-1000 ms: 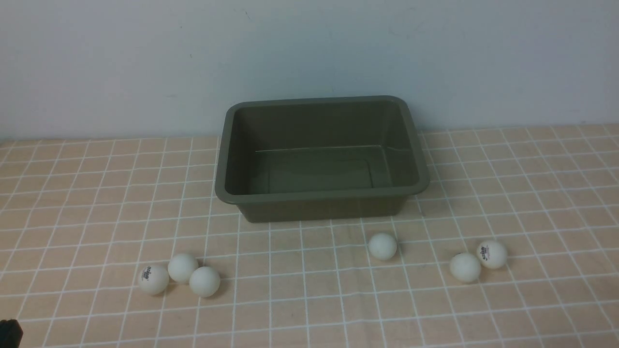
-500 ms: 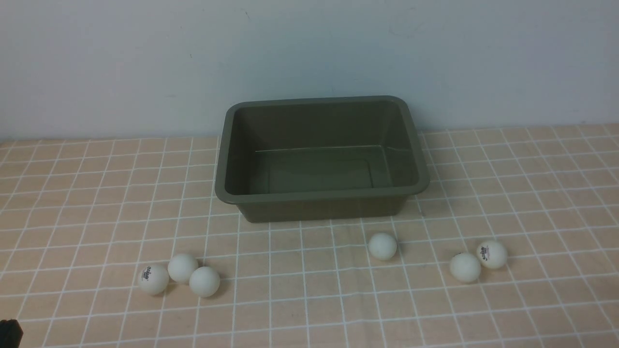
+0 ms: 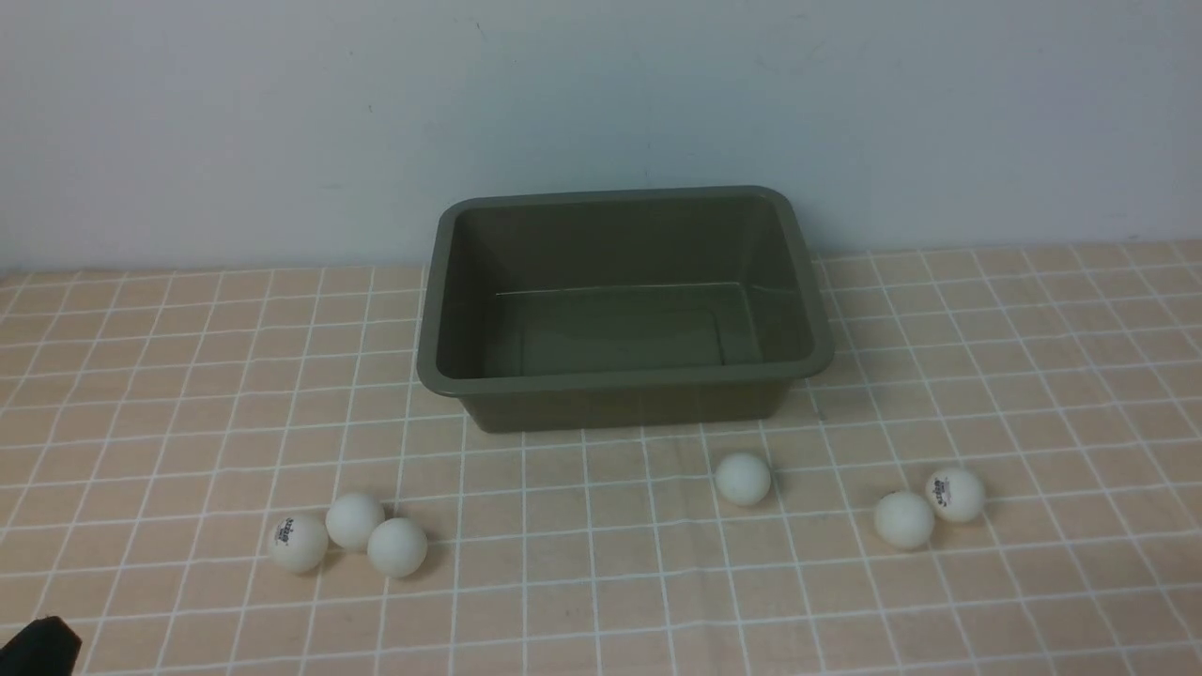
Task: Put the table tennis balls into the box on the light coffee tablecloth.
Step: 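Reach for and grasp a ping pong ball on the table beside the basket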
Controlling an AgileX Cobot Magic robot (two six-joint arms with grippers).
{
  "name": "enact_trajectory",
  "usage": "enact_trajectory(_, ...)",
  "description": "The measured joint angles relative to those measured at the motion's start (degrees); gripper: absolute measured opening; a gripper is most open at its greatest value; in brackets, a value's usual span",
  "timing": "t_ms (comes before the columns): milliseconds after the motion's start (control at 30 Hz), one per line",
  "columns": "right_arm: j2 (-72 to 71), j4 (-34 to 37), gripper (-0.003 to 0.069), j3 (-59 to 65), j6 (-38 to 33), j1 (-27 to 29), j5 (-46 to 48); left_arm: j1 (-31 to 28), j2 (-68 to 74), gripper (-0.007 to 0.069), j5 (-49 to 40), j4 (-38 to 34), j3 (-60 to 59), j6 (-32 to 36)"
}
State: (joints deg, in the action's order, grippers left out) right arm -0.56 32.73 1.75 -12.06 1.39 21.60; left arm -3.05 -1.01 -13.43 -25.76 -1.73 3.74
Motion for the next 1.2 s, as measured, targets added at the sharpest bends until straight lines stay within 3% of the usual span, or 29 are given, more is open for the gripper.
enact_trajectory(433, 0.0, 20.1, -0.0018, 0.0, 0.4, 0.0, -7.6, 0.0, 0.0, -0.0069, 0.4, -16.6, 0.0, -0.1)
enact_trajectory(833, 0.0, 25.6, -0.0018, -0.7, -1.6, 0.0, -11.8, 0.0, 0.0, -0.0069, 6.6, -27.8, 0.4, 1.4)
enact_trajectory(900, 0.0, 25.8, -0.0018, -3.6, -5.3, 0.0, -10.8, 0.0, 0.0, -0.0069, 7.0, -28.4, 2.1, 4.8)
enact_trajectory(1033, 1.3, 26.4, -0.0018, -12.4, -13.0, 0.0, -5.6, 0.0, 0.4, -0.0069, 3.4, -28.5, 9.5, 18.8)
enact_trajectory(1200, 11.6, 27.7, -0.0018, -21.2, -21.2, 0.0, 9.0, 0.0, 10.0, -0.0069, -9.7, -29.6, 19.1, 37.1)
